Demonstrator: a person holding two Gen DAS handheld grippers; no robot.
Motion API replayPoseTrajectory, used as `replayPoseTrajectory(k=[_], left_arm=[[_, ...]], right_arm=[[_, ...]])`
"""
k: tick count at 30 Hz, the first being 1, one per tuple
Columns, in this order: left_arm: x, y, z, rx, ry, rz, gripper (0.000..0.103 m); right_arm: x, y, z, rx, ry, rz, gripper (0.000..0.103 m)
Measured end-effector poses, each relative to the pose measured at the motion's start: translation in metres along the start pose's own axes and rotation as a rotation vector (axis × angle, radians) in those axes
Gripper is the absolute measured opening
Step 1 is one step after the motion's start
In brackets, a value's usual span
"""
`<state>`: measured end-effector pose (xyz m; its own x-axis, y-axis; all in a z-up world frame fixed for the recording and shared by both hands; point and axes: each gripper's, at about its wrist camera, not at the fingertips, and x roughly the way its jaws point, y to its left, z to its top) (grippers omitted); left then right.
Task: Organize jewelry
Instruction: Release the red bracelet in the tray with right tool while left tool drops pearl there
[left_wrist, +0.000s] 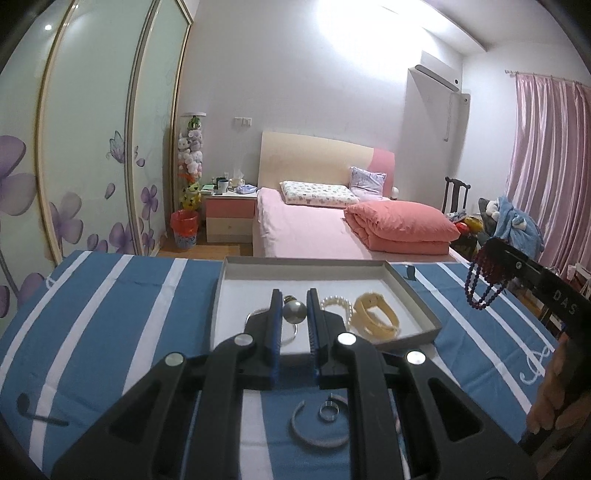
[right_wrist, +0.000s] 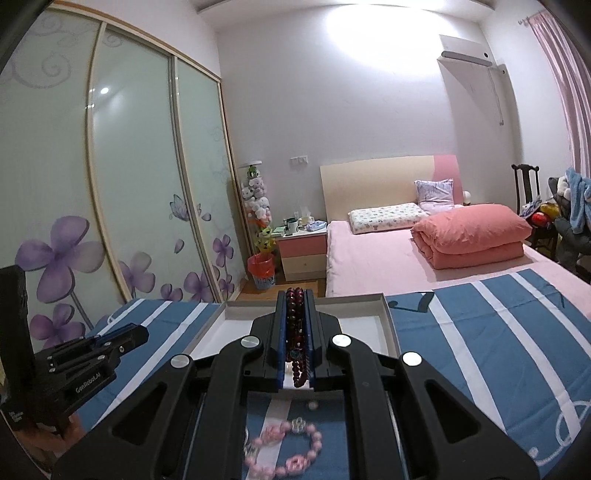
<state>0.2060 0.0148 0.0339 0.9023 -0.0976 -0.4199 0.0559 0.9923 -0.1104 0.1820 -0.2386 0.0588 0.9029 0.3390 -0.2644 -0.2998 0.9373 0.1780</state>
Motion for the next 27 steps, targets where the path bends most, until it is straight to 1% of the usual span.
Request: replayPoseTrajectory(k=[7,16,25,26,27], left_arm=[[0.054,-0.003,0.017,0.021,-0.012,0.009,0.014],[0.121,0.000,0.016,-0.006,0.061,0.004,0.014],[0.155,0.006,0.013,-0.006,0.098,0.007,0.014],[0.159,0.006,0.013,-0.008,0.102,0.006,0.014],[0.161,0.006,0.013,-0.009,0.105,0.006,0.015]], right_arm=[[0.051,-0.009,0.008,0.008,0.025,0.004,0.009],[0.110,-0.019,-0.002,0.044,0.131,0.018,0.009],[0.152,-0.020,-0.008,0.054,0.210,0.025,0.009],[0.155,-0.020,-0.009,0.057,0.221,0.028,0.011],[0.156,-0.020,-0.010,0.058,0.227,0.033,0.018]])
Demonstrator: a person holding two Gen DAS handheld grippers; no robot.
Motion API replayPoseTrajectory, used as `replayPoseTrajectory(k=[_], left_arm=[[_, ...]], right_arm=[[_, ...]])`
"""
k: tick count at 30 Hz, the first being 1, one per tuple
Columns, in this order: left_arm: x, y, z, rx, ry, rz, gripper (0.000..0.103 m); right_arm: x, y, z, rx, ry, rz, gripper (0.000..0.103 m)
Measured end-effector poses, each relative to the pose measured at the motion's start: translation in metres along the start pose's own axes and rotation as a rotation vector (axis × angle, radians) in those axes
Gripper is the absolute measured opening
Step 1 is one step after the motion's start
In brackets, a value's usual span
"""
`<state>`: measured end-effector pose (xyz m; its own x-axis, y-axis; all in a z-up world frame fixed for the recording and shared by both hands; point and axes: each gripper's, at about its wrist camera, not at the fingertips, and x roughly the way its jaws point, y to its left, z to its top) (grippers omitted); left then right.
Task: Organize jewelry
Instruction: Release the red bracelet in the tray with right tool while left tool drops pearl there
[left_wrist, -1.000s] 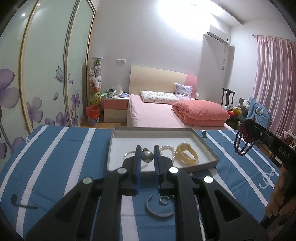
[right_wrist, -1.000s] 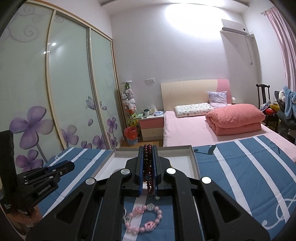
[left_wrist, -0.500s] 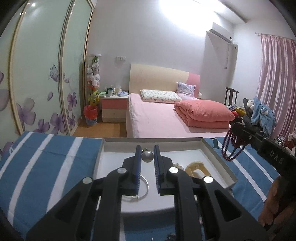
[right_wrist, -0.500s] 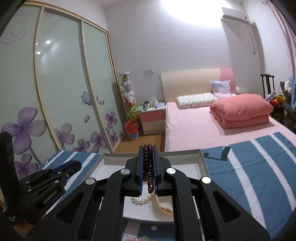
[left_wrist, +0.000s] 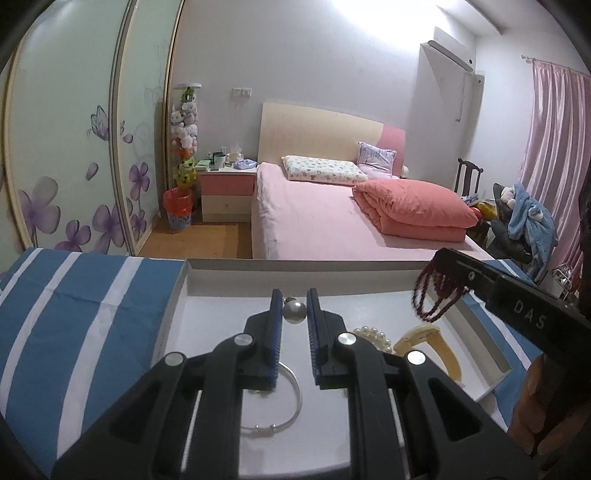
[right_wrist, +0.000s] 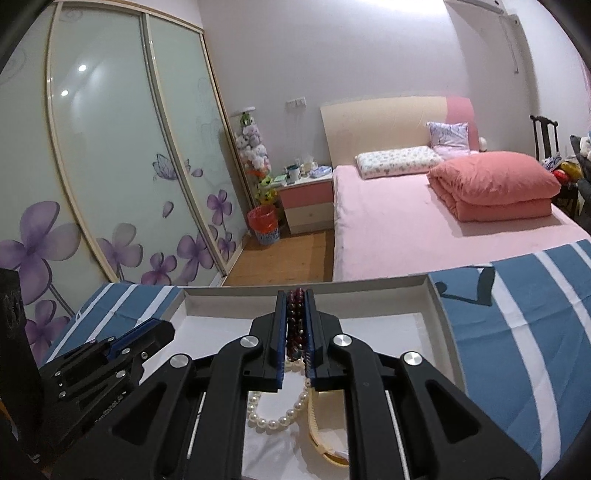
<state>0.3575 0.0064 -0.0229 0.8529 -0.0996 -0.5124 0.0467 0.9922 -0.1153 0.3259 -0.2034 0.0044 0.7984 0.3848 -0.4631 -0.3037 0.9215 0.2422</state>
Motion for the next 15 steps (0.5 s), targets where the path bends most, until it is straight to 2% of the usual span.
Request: replayPoseTrajectory(k=[1,2,3,15], left_arm=[[0.002,0.000,0.000,-0.001,0.003,-0.001,0.019],[0.005,0.002,0.000,-0.003,0.007,0.001,0.024],[0.007,0.002,-0.001,-0.006,0.007,0.004,0.026],[-0.002,0.014,-0.002,-0.043,0.012,0.026,0.027]], right_arm=[[0.001,0.000,0.000,-0.001,0.005,0.003,0.024],[0.001,0.001,-0.001,-0.004,0.001,0.001,0.039],[0.000,0.001,-0.001,-0.008,-0.012,-0.006,0.047],[-0.010,-0.005,0.003,-0.001,-0.030,-0.015,0.047]])
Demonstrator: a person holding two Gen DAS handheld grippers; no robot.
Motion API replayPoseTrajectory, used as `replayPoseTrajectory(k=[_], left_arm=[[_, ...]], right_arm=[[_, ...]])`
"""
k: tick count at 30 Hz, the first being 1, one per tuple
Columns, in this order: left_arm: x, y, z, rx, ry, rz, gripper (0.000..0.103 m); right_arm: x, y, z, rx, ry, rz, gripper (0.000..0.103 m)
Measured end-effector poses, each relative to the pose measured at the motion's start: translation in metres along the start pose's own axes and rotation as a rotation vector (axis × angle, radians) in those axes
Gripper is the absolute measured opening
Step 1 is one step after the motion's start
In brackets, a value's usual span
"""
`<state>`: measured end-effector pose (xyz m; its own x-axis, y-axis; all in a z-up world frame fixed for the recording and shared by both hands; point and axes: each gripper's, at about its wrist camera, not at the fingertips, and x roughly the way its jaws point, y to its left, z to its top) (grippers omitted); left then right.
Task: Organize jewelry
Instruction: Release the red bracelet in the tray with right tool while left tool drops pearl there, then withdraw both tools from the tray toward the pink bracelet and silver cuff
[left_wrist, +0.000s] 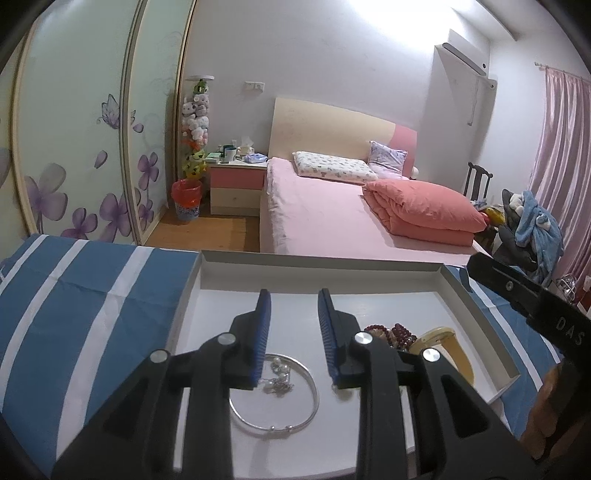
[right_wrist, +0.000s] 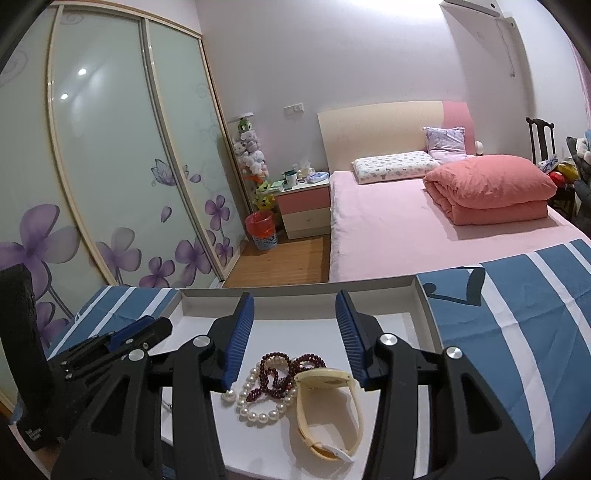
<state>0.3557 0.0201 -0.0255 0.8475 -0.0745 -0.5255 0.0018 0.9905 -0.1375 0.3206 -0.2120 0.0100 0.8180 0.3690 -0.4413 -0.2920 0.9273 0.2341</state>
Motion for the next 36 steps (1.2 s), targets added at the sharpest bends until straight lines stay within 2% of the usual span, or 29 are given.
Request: replayPoseTrajectory(k=[10,18,24,30,36], left_arm=[[-0.040,0.006,-0.006,-0.013,-0.016,-0.011,0.028],[-0.087,0.005,-0.034,-0.009,0.006,-0.033,0.036],[-0.109,-0.003,-0.075,0.002,0.080,-0.066,0.049],[-0.107,-0.012,-0.108,0.016,0.190,-0.092,0.063],[-0.096,-0.027,-0.125,0.060,0.281,-0.058,0.072]], right_arm=[[-0.031,0.010,-0.009,-0.026,-0.004,0.001,0.047],[-0.068,0.017,-0.039,-0.057,0.022,-0.002,0.047],[-0.091,0.017,-0.076,-0.064,0.103,-0.008,0.047],[-0.103,0.009,-0.110,-0.056,0.197,-0.038,0.047],[-0.109,-0.003,-0.120,-0.020,0.218,-0.062,0.047]])
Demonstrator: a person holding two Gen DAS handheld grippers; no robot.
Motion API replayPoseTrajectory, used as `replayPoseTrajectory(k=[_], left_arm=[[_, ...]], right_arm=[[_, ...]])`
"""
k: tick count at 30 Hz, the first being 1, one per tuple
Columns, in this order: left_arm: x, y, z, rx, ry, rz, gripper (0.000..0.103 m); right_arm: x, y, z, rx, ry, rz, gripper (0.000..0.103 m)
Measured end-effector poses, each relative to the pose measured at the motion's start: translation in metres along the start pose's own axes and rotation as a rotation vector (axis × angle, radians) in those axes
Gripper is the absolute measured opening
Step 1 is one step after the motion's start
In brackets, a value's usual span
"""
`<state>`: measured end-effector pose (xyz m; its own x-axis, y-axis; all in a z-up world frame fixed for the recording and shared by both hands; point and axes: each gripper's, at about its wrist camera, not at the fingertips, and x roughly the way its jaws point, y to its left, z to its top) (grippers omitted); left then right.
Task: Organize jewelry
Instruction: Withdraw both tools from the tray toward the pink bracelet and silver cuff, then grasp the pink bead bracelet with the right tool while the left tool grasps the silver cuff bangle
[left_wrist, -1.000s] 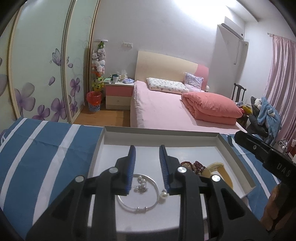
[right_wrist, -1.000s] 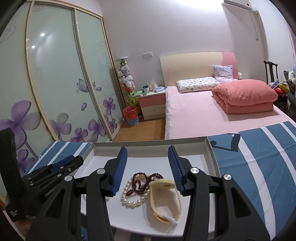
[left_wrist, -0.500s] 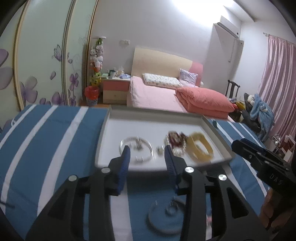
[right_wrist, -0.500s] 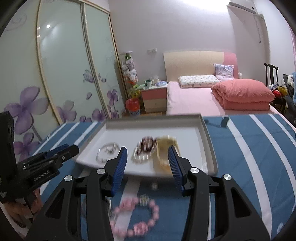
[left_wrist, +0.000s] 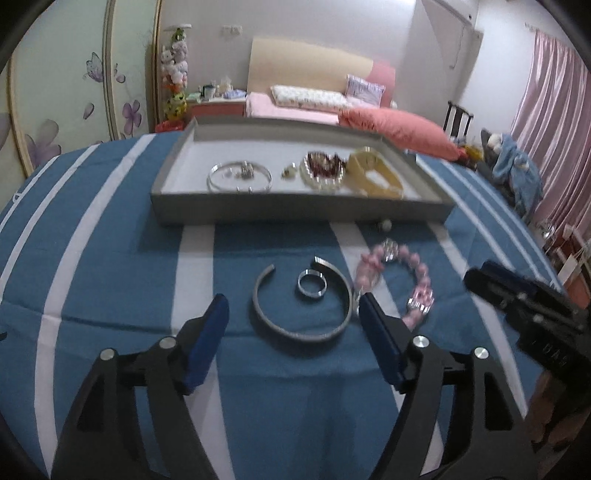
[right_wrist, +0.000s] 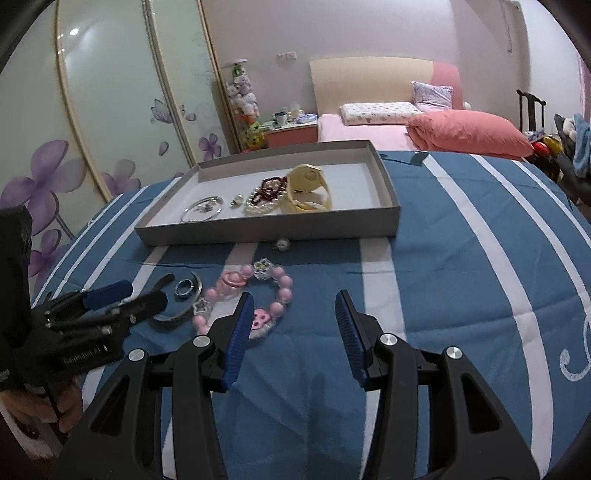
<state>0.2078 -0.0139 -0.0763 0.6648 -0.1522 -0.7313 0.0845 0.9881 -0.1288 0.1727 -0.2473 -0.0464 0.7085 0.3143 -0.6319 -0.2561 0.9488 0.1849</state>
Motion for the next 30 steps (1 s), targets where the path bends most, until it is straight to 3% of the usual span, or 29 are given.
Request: replayPoseTrajectory(k=[6,17,21,22,30], left_arm=[[0.013,-0.006,-0.004,0.022,0.066,0.037,0.073],[0.028,-0.020,0.008,0.085,0.089,0.116,0.074],[0.033,-0.021,0.014,0.079,0.086,0.123,0.071],[0.034,-0.022,0.015,0.082,0.084,0.123,0.066],[0.031,-0.018,0.015,0.062,0.070,0.086,0.065]], right_arm=[[0.000,-0.005,-0.005,0.009,0.010,0.001,0.047],[0.001,-0.007,-0.004,0.024,0.016,-0.002,0.047],[0.000,-0.008,-0.003,0.028,0.013,-0.003,0.047],[-0.001,-0.008,-0.003,0.029,0.013,-0.003,0.047],[0.000,-0.009,-0.003,0.035,0.014,-0.005,0.047]])
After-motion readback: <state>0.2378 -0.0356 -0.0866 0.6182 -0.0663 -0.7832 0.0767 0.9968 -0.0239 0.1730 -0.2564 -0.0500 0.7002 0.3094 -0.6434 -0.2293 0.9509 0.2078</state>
